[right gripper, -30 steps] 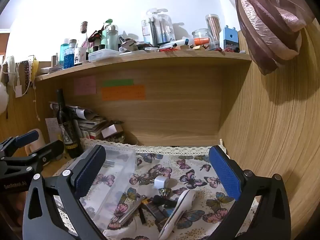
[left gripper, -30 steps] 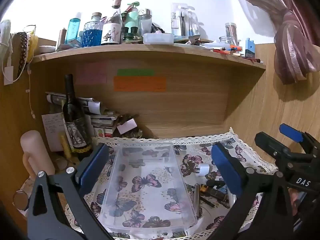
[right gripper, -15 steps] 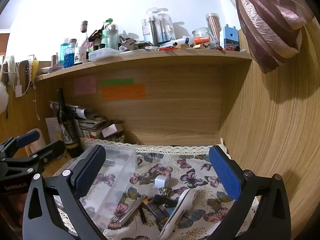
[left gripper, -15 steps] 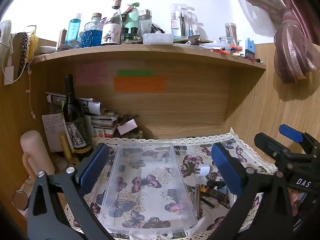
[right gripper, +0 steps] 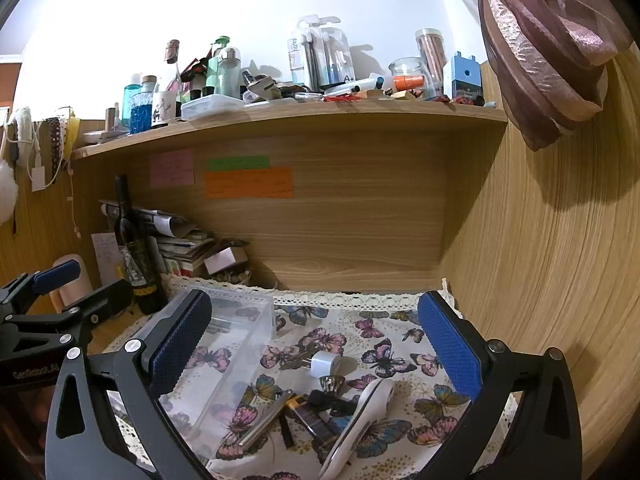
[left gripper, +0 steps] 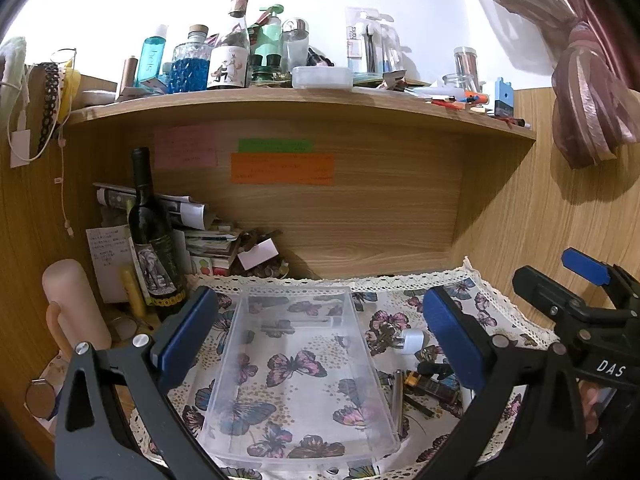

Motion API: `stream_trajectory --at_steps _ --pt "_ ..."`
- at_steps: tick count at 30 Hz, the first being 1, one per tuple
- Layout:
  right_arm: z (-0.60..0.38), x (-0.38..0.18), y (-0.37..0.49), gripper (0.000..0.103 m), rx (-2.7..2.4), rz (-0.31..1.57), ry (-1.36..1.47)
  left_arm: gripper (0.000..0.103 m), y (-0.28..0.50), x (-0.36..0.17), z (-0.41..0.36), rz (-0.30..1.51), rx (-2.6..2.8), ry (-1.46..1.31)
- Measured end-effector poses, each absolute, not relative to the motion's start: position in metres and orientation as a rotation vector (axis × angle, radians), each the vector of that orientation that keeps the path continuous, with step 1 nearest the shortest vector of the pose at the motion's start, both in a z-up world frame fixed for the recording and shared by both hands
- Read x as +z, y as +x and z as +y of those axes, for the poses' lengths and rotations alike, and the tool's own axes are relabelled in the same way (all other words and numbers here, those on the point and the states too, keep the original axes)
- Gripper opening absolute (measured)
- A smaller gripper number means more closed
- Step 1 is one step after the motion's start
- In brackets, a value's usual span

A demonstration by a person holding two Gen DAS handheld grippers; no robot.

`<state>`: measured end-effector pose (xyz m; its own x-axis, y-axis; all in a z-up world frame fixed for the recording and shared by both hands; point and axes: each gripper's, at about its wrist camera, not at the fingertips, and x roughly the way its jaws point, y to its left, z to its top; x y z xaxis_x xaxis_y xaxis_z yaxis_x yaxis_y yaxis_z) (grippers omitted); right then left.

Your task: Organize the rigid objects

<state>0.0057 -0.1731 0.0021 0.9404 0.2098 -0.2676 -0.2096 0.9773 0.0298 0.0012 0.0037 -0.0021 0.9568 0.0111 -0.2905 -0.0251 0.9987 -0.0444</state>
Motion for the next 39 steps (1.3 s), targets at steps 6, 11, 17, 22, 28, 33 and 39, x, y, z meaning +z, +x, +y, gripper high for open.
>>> stream_trajectory --at_steps 6,11,17,22,28,33,39 --pt "-0.1715 0.003 0.0055 0.103 0.218 0.266 -0.008 0.103 0.0008 -0.0024 0.0046 0.294 0.018 -0.049" --pt "-0.1715 0.0028 0.0058 0.103 0.22 0.265 -0.009 0.103 0.0008 -0.0024 0.0047 0.294 0.017 -0.049" --pt "-0.1714 0.0029 0.0055 0.103 0.219 0.263 -0.008 0.103 0.0011 -0.0021 0.0046 0.294 0.018 -0.05" --pt "-0.1714 0.0031 0.0053 0.103 0.219 0.263 -0.009 0.103 0.001 -0.0024 0.0045 0.294 0.02 -0.051" --pt "-0.1706 0.0043 0.0042 0.103 0.22 0.26 -0.009 0.103 0.0007 -0.0032 0.0059 0.294 0.018 -0.051" --pt "-0.1701 0.0045 0.0044 0.103 0.22 0.259 -0.009 0.103 0.0009 -0.003 0.0066 0.293 0.02 -0.05" --pt "-0.1696 0.0047 0.0034 0.103 0.22 0.258 -0.009 0.103 0.0007 -0.0029 0.0066 0.294 0.019 -0.052"
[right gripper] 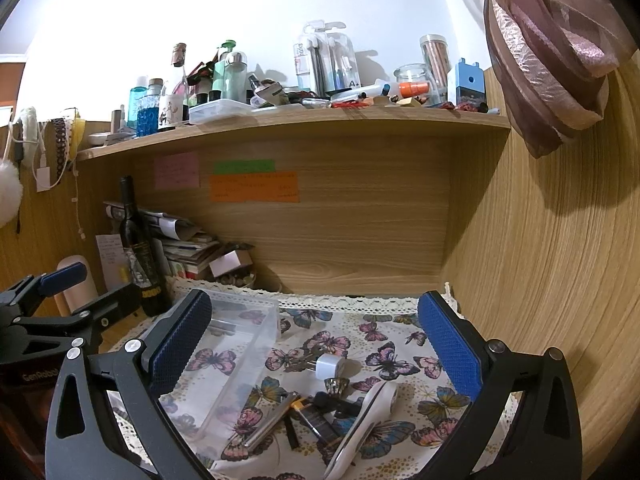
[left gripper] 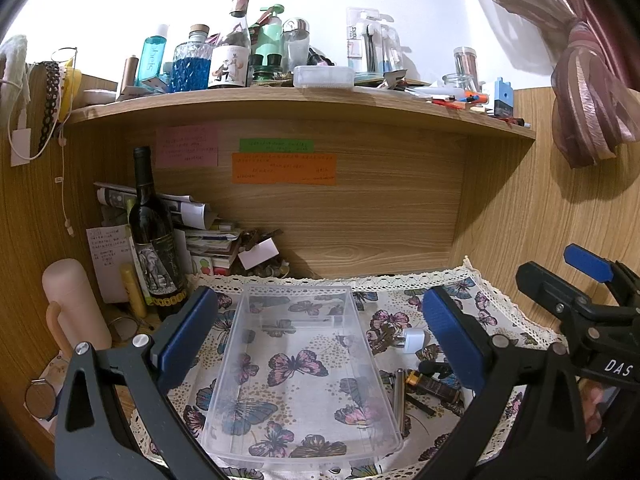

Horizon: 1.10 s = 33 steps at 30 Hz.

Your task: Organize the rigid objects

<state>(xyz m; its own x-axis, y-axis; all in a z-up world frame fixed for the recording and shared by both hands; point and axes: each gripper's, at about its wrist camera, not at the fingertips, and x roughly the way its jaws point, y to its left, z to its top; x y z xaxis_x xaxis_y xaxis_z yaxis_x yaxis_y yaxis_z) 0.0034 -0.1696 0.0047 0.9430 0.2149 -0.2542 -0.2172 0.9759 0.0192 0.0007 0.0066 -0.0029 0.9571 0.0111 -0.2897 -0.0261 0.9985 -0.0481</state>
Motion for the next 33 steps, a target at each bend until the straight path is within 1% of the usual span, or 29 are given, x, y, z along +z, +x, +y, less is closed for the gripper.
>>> stream_trajectory --at_steps 14,24,25,26,28,29,30,31,32,33 --pt "-0.168 0.005 0.003 0.103 0.223 0.259 -0.007 0.103 0.0 -0.002 0.005 0.293 0.013 -0.051" --pt "-0.167 0.001 0.008 0.103 0.241 0.279 0.015 0.103 0.012 -0.011 0.014 0.331 0.007 -0.079" --pt "-0.167 0.0 0.009 0.103 0.238 0.282 0.016 0.101 0.015 -0.014 0.017 0.344 -0.001 -0.087" --pt "-0.167 -0.001 0.009 0.103 0.235 0.285 0.016 0.091 0.018 -0.016 0.019 0.36 -0.006 -0.093" --pt "-0.167 -0.003 0.013 0.103 0.226 0.296 0.017 0.079 0.026 -0.023 0.025 0.406 -0.001 -0.093" --pt "-0.168 -0.005 0.014 0.102 0.219 0.303 0.018 0.076 0.03 -0.027 0.03 0.428 0.002 -0.096" --pt "-0.168 -0.007 0.016 0.099 0.214 0.311 0.018 0.074 0.033 -0.031 0.034 0.448 0.008 -0.099" --pt "-0.169 -0.009 0.019 0.097 0.207 0.326 0.016 0.069 0.039 -0.035 0.04 0.475 0.019 -0.099" --pt "-0.17 -0.012 0.022 0.093 0.201 0.34 0.014 0.064 0.044 -0.039 0.045 0.497 0.025 -0.095" --pt "-0.171 -0.015 0.025 0.089 0.194 0.355 0.012 0.063 0.047 -0.043 0.049 0.519 0.03 -0.092"
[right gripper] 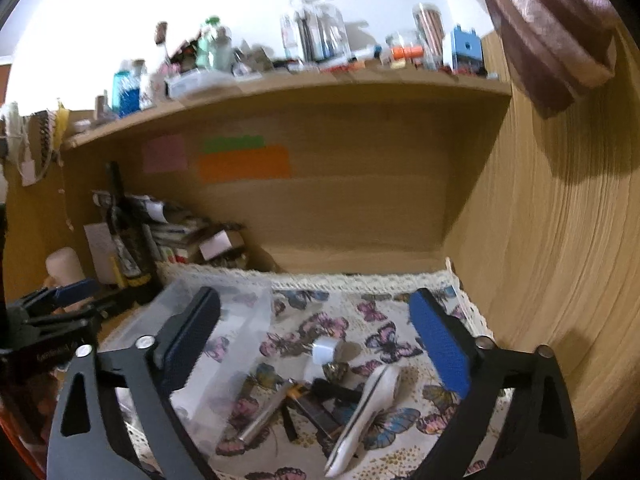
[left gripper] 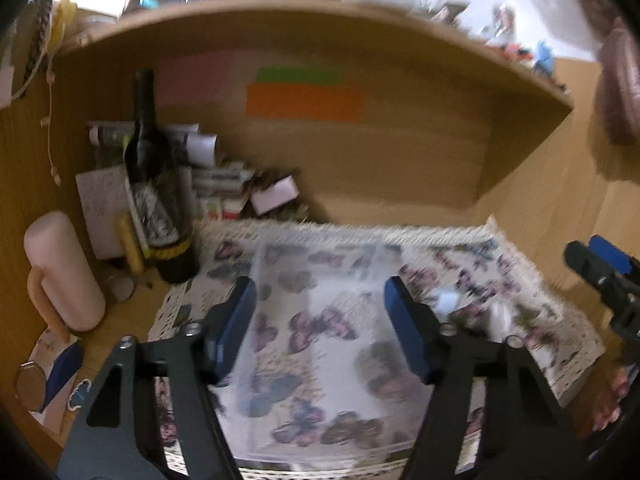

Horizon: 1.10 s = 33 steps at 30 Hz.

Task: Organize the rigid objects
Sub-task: 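Grasp the clear box divider with the left tool while the right tool grasps the white device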

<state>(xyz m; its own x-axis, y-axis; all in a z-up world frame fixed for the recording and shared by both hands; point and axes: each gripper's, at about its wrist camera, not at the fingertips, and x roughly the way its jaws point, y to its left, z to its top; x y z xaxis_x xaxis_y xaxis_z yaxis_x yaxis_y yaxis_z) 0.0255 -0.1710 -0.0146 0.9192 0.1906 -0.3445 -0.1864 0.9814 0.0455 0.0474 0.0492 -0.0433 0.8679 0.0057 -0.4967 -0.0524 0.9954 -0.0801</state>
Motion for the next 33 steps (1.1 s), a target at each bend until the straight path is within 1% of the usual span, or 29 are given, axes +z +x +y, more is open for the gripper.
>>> stream_trajectory --at_steps 1,2,3,5,9,11,13,16,22,33 --pt "-0.172 -0.018 0.03 0.087 0.184 0.374 0.009 0.059 0.053 -0.048 0.055 0.551 0.039 -0.091" --pt "-0.174 -0.022 0.035 0.083 0.172 0.4 0.004 0.054 0.06 -0.054 0.062 0.587 0.048 -0.091" --pt "-0.175 -0.027 0.041 0.076 0.161 0.428 0.0 0.052 0.064 -0.058 0.067 0.613 0.05 -0.089" --pt "-0.177 -0.035 0.049 0.068 0.146 0.475 -0.004 0.043 0.075 -0.069 0.076 0.681 0.06 -0.076" --pt "-0.183 -0.052 0.064 0.056 0.116 0.563 -0.002 0.035 0.09 -0.086 0.093 0.783 0.063 -0.075" --pt "-0.185 -0.06 0.072 0.052 0.105 0.608 0.003 0.031 0.095 -0.092 0.099 0.826 0.058 -0.082" --pt "-0.186 -0.067 0.077 0.051 0.095 0.646 0.013 0.029 0.098 -0.097 0.105 0.863 0.045 -0.091" --pt "-0.188 -0.077 0.084 0.05 0.078 0.697 0.032 0.019 0.104 -0.104 0.11 0.927 0.015 -0.103" --pt "-0.194 -0.092 0.094 0.048 0.049 0.779 0.057 0.009 0.113 -0.114 0.109 1.027 -0.063 -0.123" --pt "-0.202 -0.127 0.105 0.045 -0.019 0.94 0.081 0.009 0.118 -0.114 0.108 1.058 -0.078 -0.092"
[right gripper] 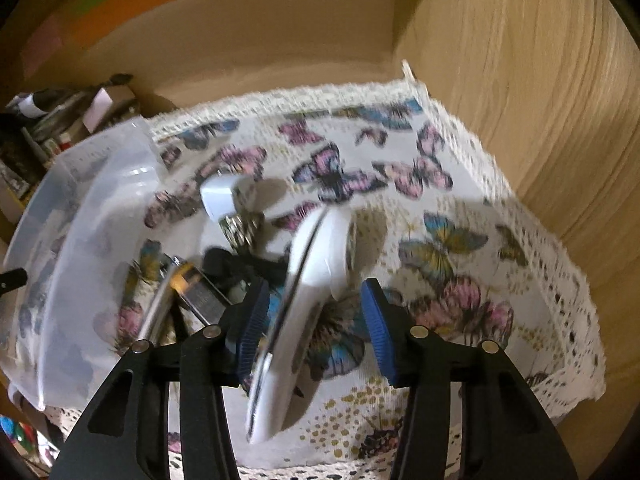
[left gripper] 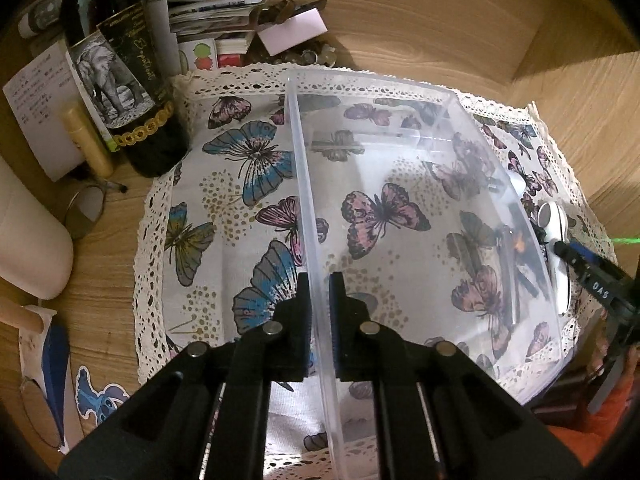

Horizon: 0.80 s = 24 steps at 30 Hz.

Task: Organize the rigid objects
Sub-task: 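Grasp the clear box divider with the left tool while the right tool grasps the white device, then carry the white device into the clear box with the right tool and release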

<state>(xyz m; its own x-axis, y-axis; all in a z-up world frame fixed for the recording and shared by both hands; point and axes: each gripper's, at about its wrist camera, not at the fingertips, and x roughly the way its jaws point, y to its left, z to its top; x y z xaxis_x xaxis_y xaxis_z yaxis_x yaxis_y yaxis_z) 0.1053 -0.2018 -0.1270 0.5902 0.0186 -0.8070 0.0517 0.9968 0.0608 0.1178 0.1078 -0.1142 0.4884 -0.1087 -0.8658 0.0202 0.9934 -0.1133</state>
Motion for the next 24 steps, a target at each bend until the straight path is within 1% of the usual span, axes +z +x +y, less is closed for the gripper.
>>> stream_trajectory --at_steps 2,4,6,9,10,15,24 --pt "-0.204 -0.135 0.106 0.044 -0.012 0.97 0.102 0.009 0.118 -0.114 0.107 1.058 -0.079 -0.092" --pt "-0.205 -0.142 0.108 0.039 0.005 0.995 0.127 0.009 0.117 -0.114 0.107 1.055 -0.083 -0.09" --pt "-0.205 -0.147 0.112 0.03 0.014 1.01 0.138 0.009 0.117 -0.114 0.108 1.053 -0.087 -0.092" --pt "-0.204 -0.147 0.116 0.021 -0.011 1.006 0.123 0.009 0.116 -0.114 0.109 1.051 -0.09 -0.094" --pt "-0.205 -0.147 0.117 0.02 -0.014 1.002 0.125 0.009 0.116 -0.114 0.109 1.05 -0.09 -0.095" --pt "-0.205 -0.135 0.113 0.019 -0.022 0.96 0.098 0.009 0.117 -0.114 0.109 1.051 -0.09 -0.09" --pt "-0.19 -0.09 0.107 0.019 0.029 0.822 0.046 0.009 0.116 -0.114 0.107 1.057 -0.086 -0.084"
